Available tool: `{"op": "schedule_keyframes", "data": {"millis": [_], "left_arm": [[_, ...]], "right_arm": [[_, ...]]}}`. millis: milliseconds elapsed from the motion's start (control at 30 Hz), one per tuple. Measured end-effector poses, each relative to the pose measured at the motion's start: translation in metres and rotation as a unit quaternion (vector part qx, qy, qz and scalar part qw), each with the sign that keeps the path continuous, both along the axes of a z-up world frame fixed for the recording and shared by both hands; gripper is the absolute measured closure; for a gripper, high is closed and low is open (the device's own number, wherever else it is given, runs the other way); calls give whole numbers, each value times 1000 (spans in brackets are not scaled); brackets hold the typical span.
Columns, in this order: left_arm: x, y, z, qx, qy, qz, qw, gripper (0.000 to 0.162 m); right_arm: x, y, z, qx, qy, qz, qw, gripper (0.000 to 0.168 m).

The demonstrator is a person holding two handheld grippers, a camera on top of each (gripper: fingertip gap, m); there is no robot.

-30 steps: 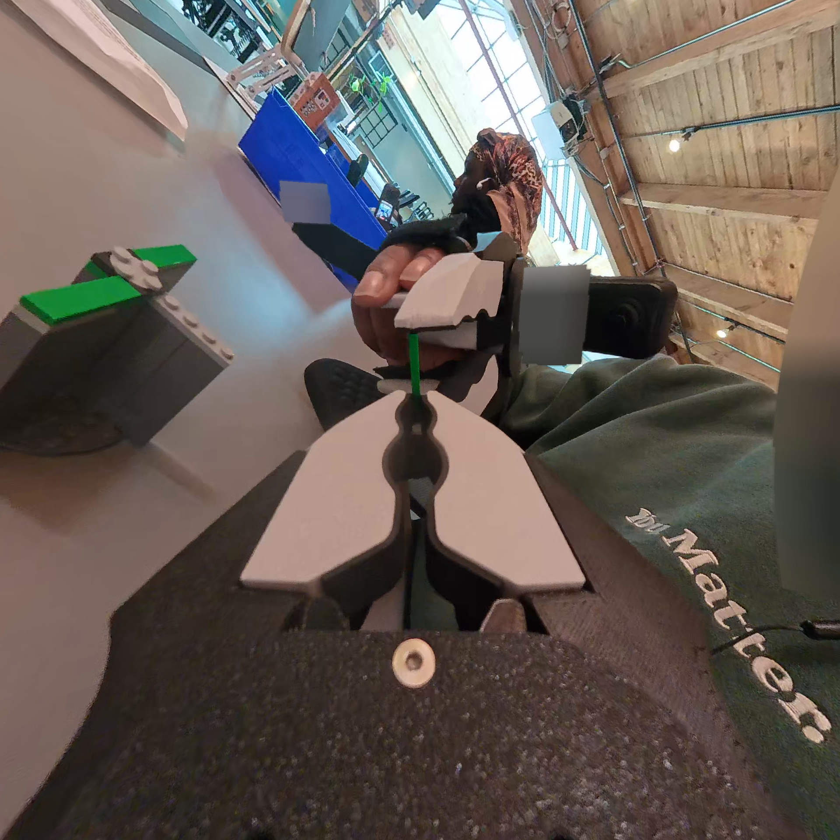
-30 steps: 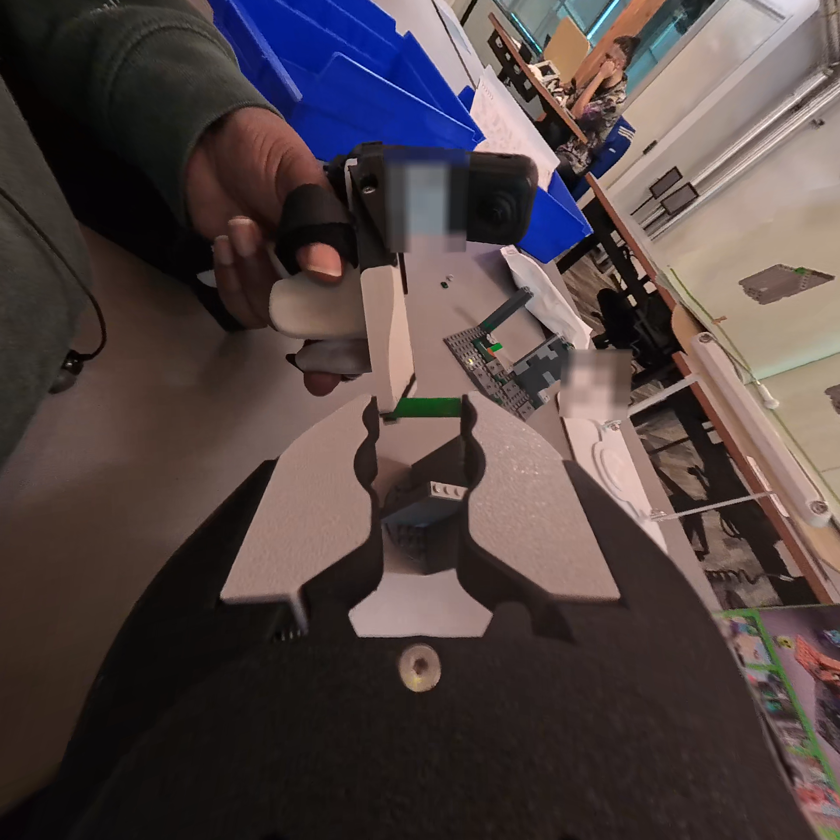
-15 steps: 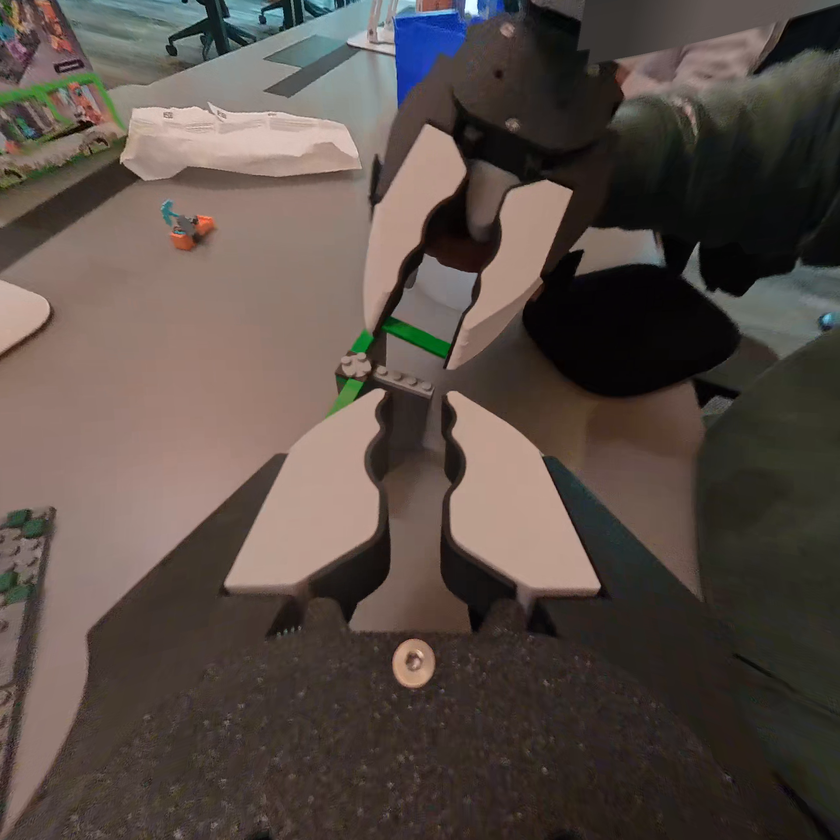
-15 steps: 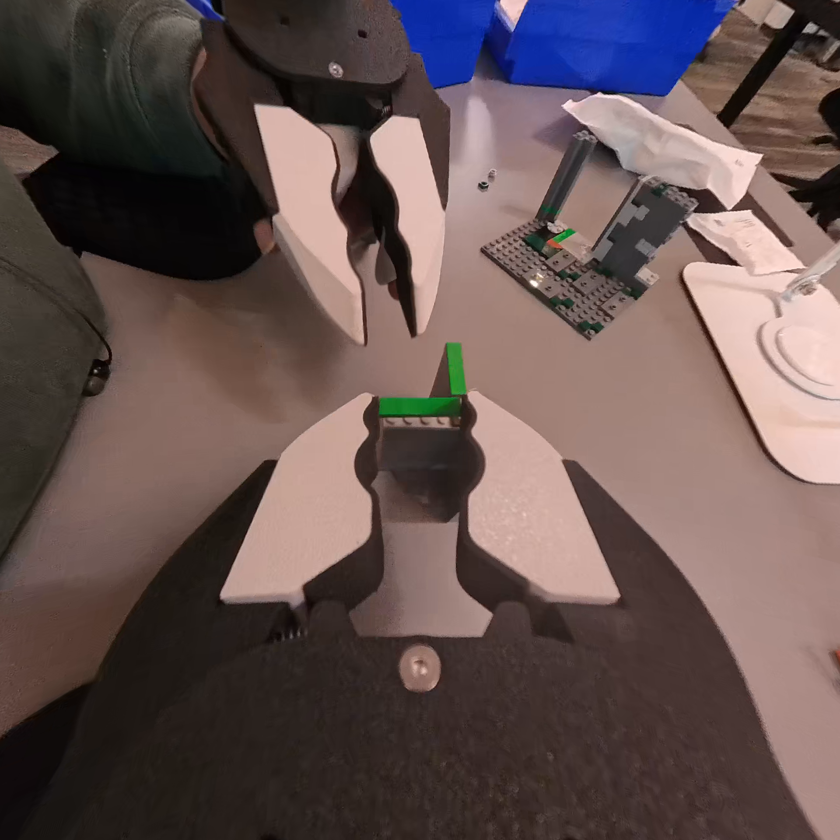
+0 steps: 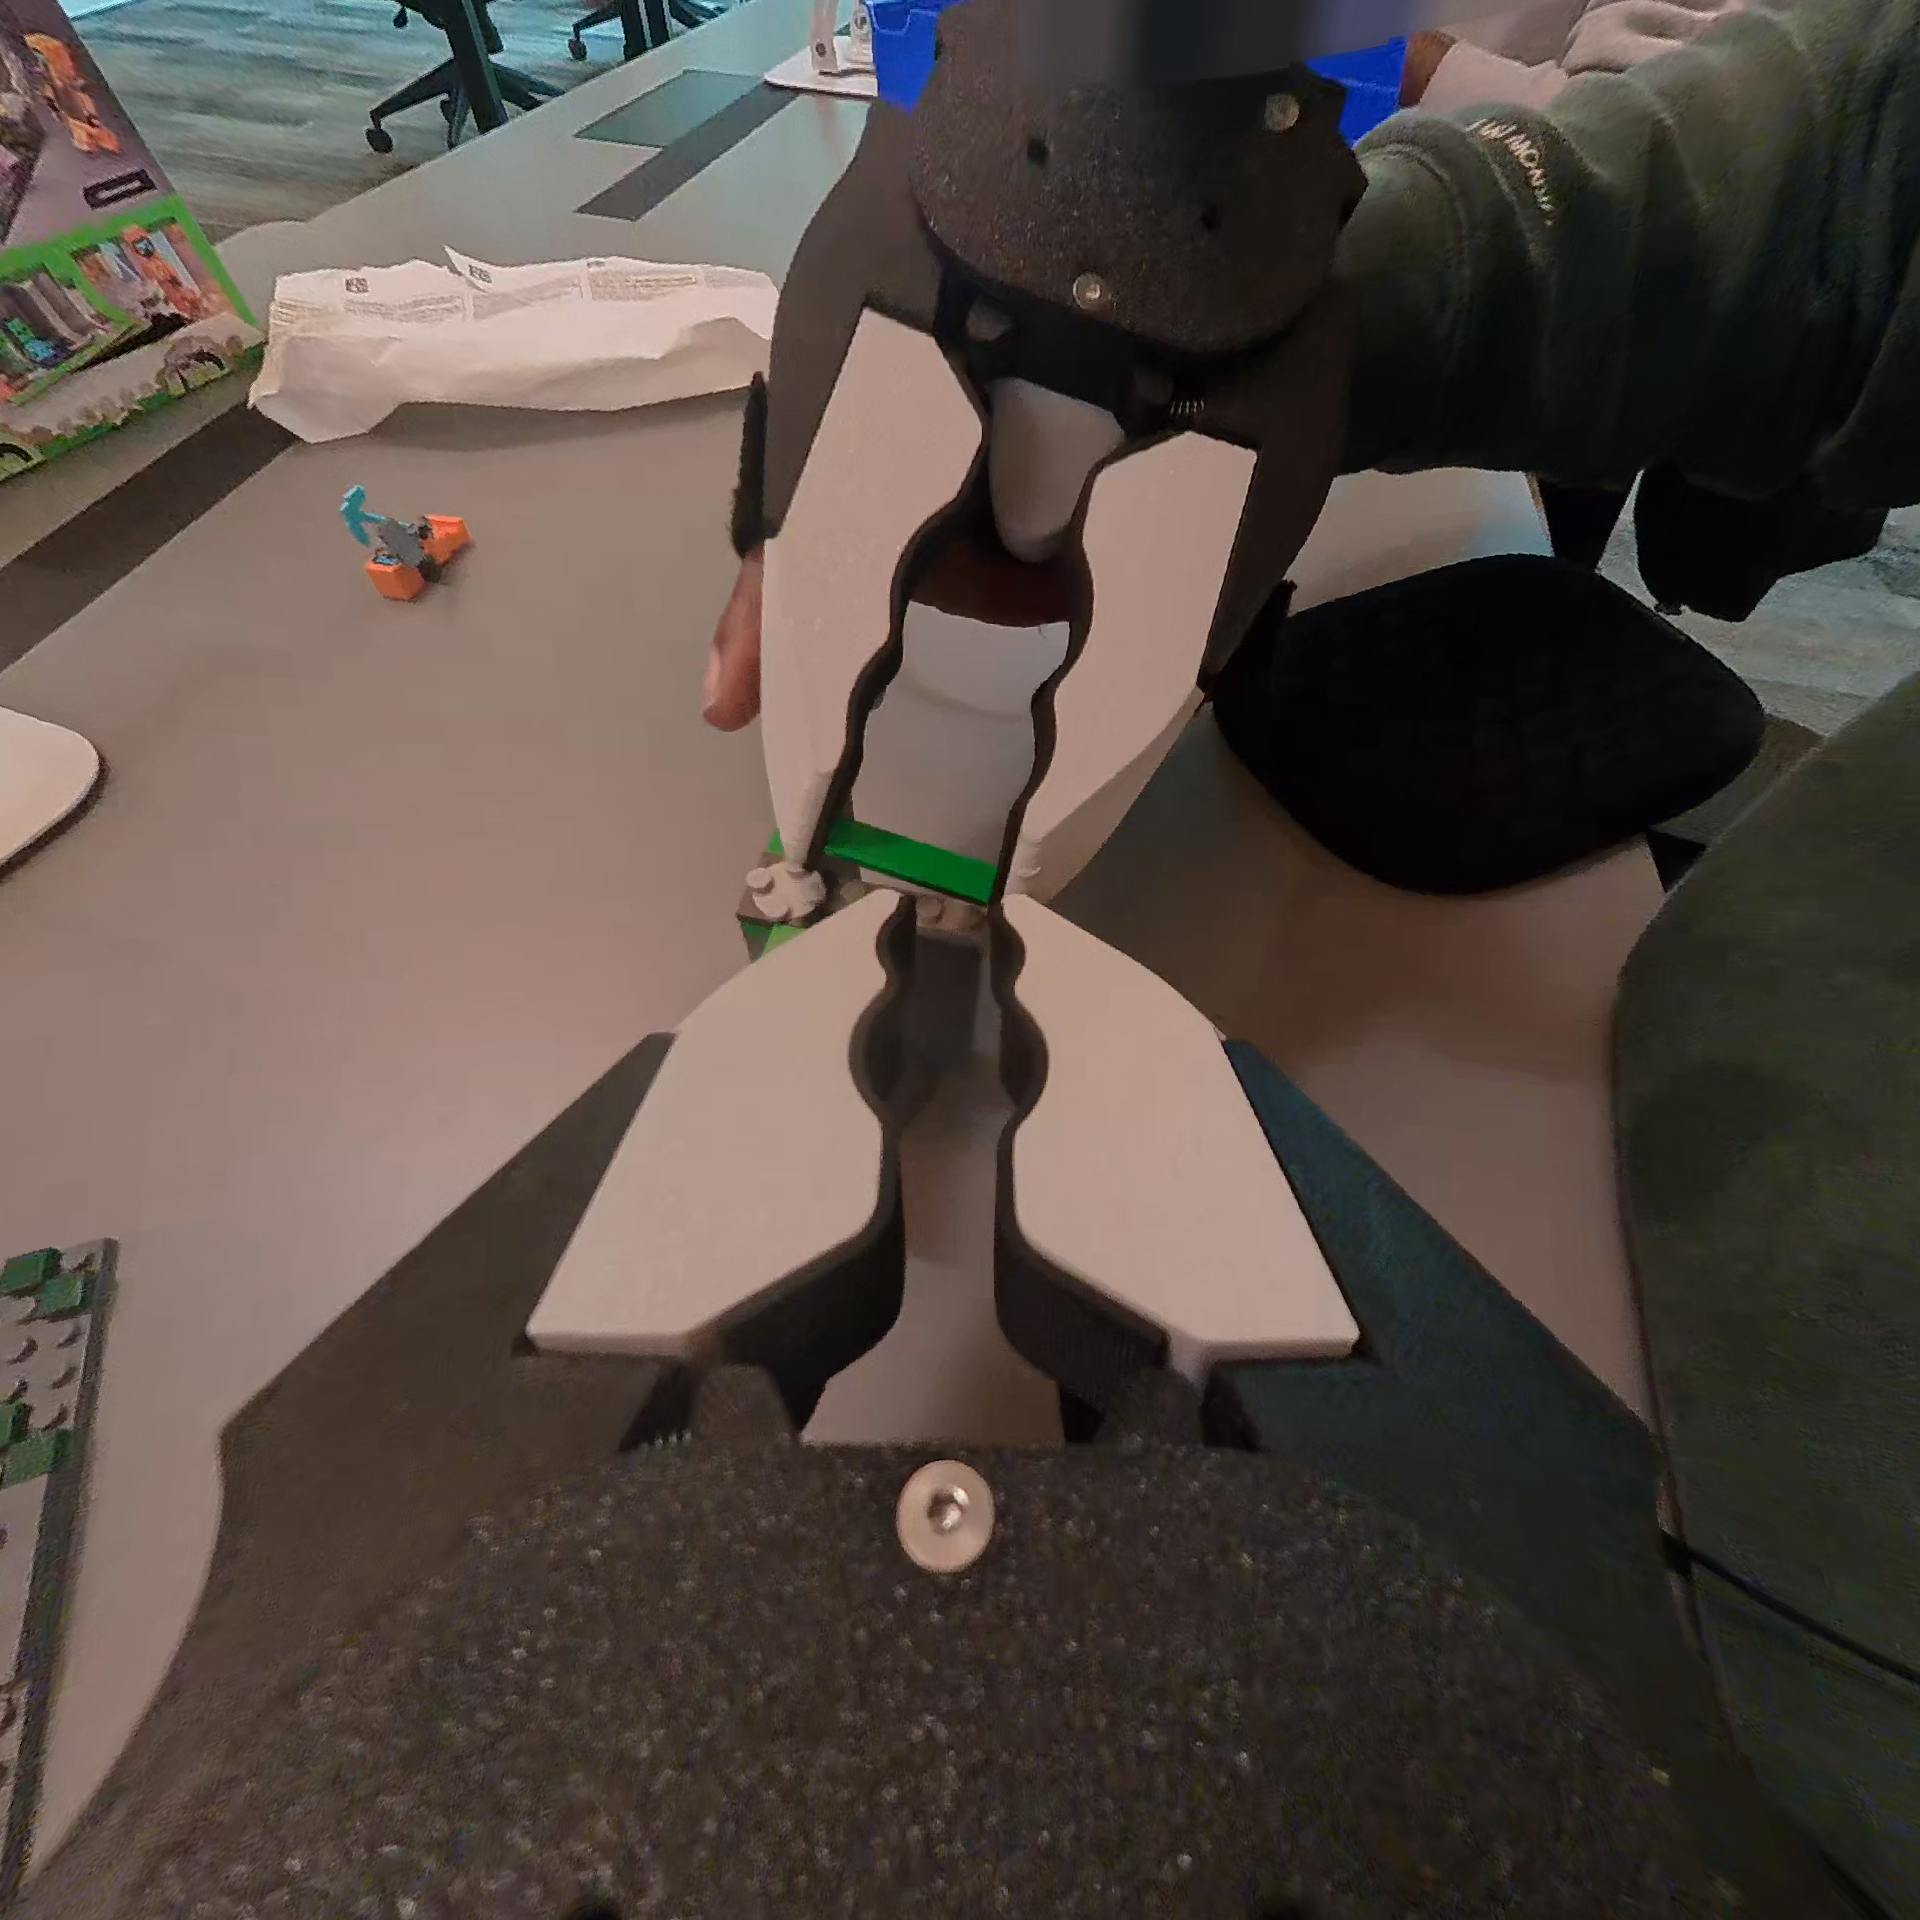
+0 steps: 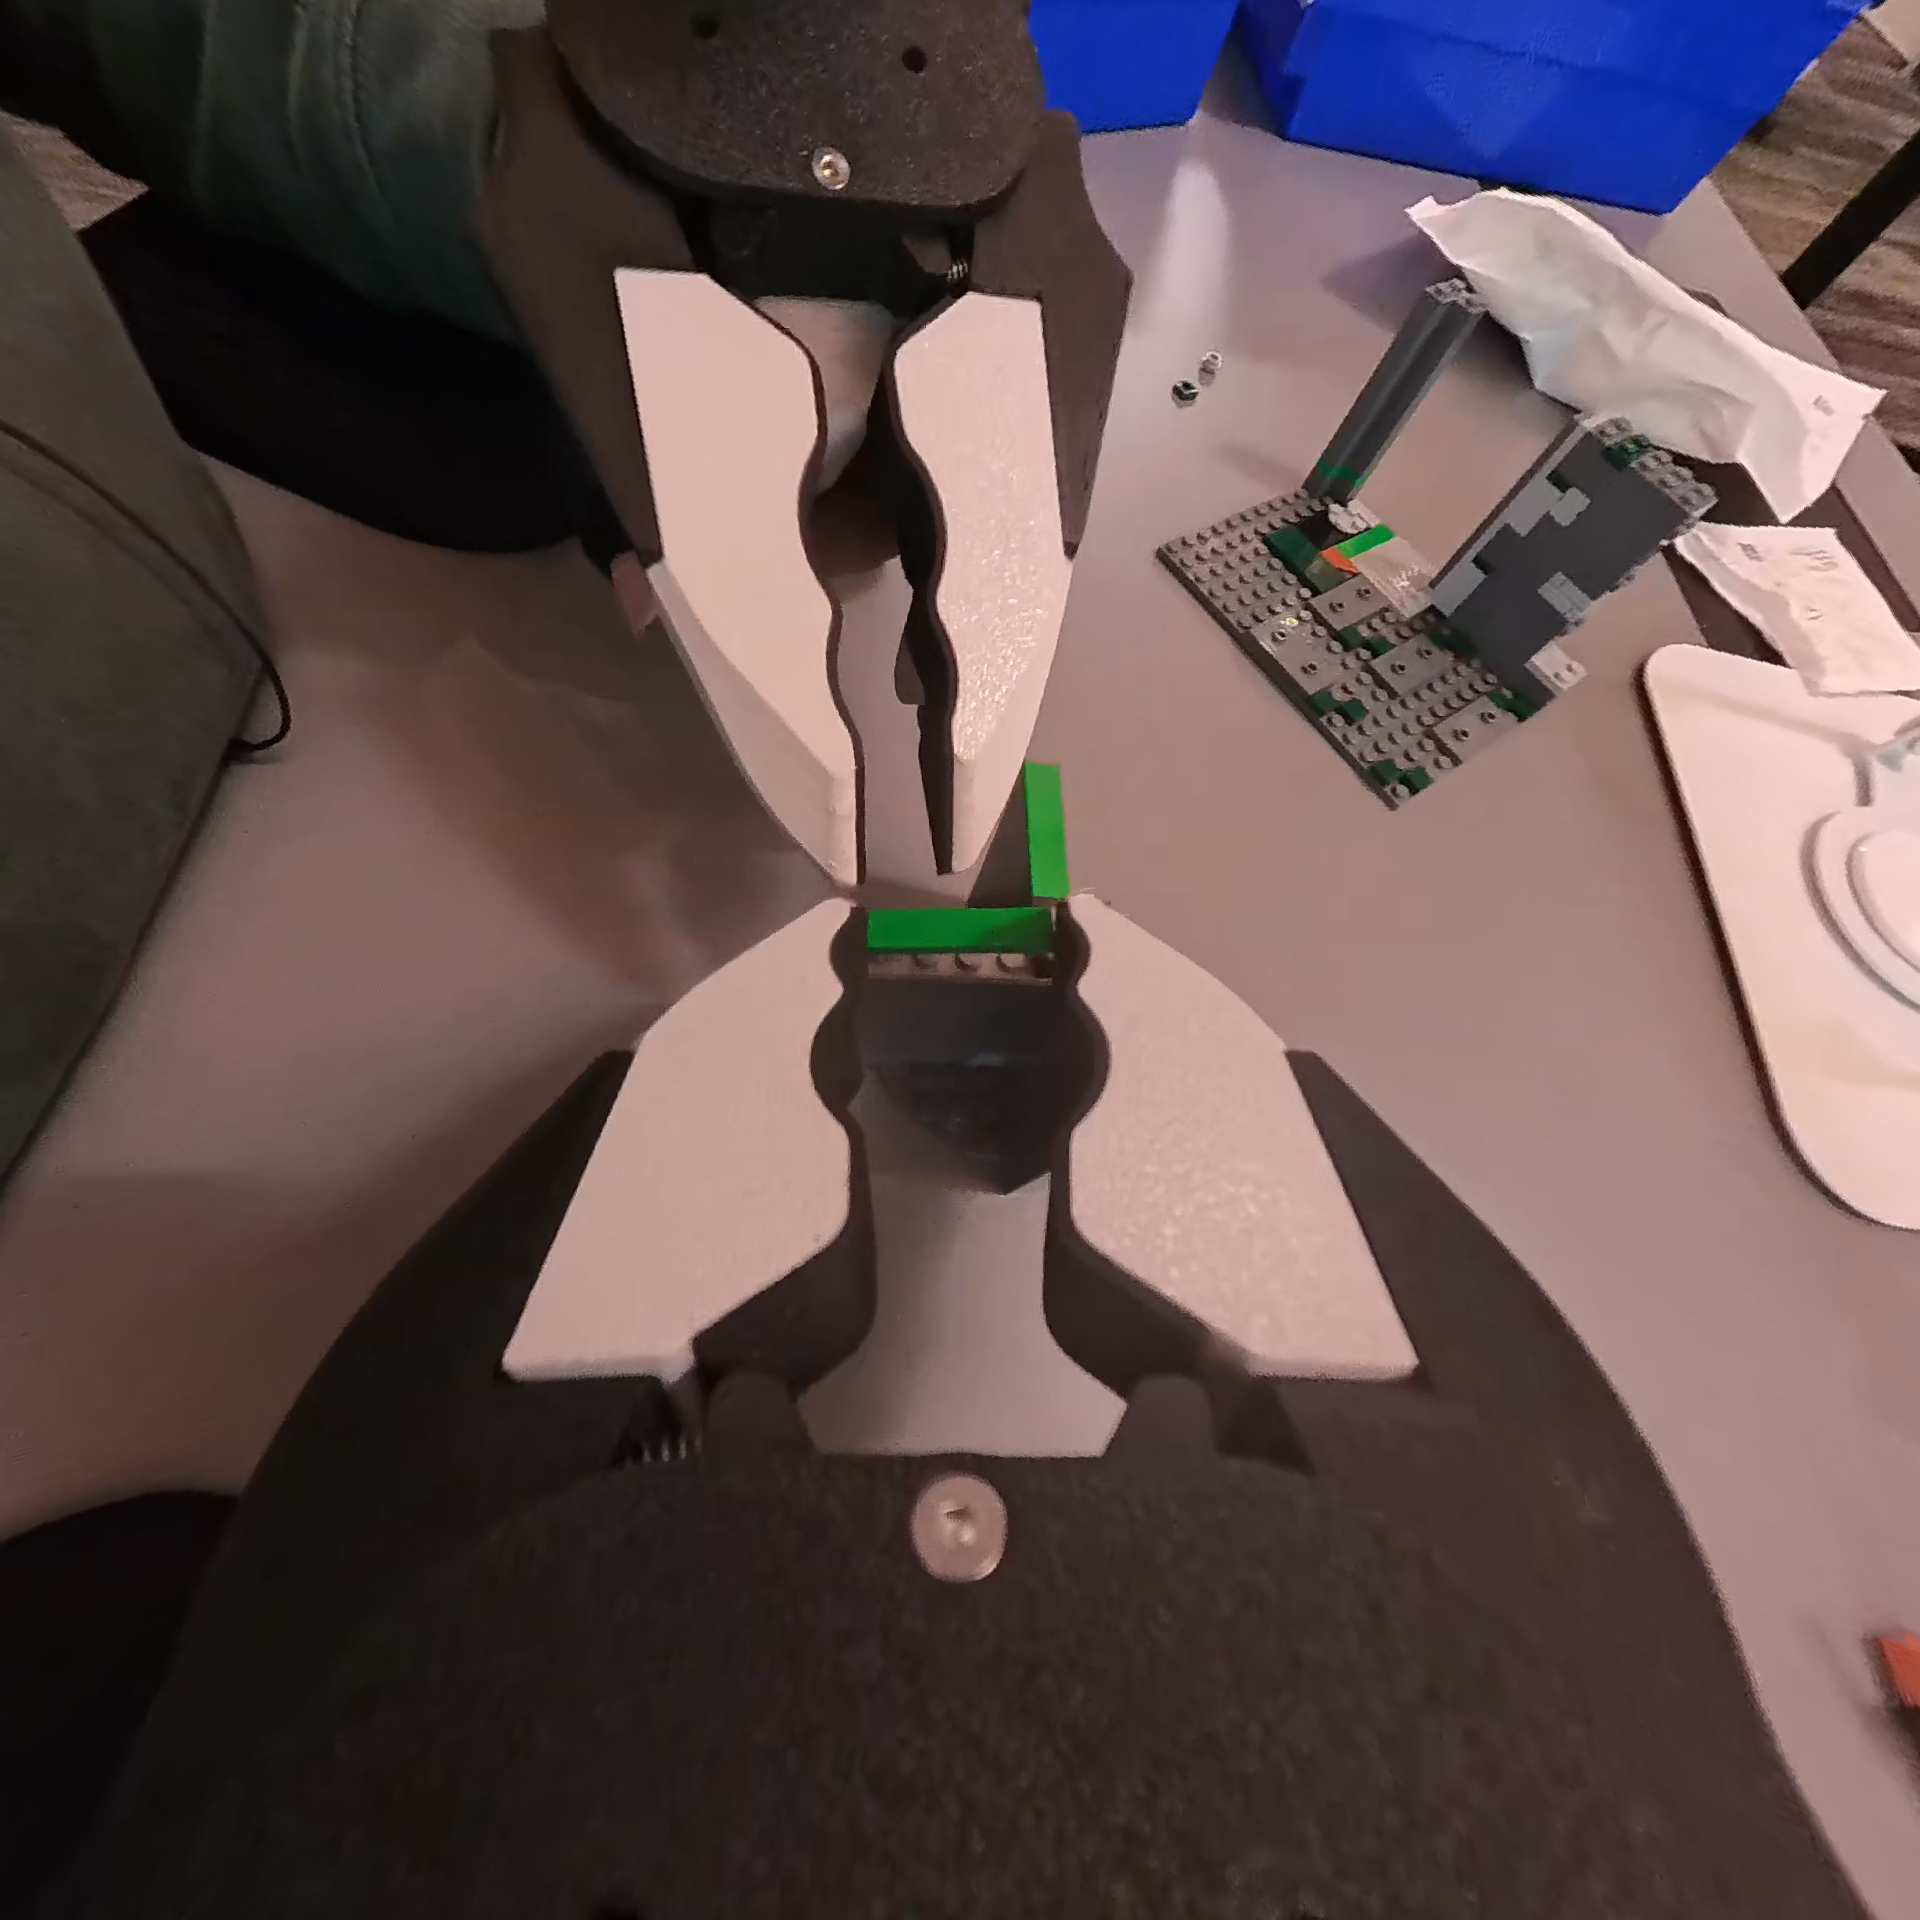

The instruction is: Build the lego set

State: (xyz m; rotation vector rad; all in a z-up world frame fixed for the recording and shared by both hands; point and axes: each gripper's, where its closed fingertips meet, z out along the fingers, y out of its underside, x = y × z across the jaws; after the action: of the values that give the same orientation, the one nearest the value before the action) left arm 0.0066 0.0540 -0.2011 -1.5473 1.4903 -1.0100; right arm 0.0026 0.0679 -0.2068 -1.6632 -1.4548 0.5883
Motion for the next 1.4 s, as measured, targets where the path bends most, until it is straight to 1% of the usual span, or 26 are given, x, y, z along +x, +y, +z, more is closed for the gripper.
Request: {"op": "schedule_keyframes", "data": {"millis": [300,400,833,933,1000,1067,1133,1267,1367,1400], "left_arm": [[0,-2,-1,2,-1,-2,1000,149],[1,-2,-3,-1,1,-2,1000,149],[-1,1,-4,-6,1,2,1000,150],[-3,3,-3,7,3,8,1000,151],[-6,4,-3,18,7,12,1000,152],[-9,5,-5,28,13,14,999,153],[-13,9,-9,43,22,22,999,154],[-21,19,-4,84,22,36,996,154],[-28,28,1,94,10,43,995,146],[-29,30,-1,91,13,41,995,141]], "right_arm": [[-3,1,-5,-22,-8,30,999,134],[-2,0,-5,-35,-3,30,999,133],[-3,-1,-3,-31,14,23,999,133],[1,-1,9,-20,26,11,999,133],[10,-1,18,-3,30,-10,1000,133],[22,0,20,13,17,-42,999,134],[34,-3,12,0,-4,-81,997,140],[45,-15,-22,-55,-36,-159,985,141],[47,-20,-48,-72,-69,-195,976,142],[45,-20,-54,-80,-71,-202,974,142]]}}
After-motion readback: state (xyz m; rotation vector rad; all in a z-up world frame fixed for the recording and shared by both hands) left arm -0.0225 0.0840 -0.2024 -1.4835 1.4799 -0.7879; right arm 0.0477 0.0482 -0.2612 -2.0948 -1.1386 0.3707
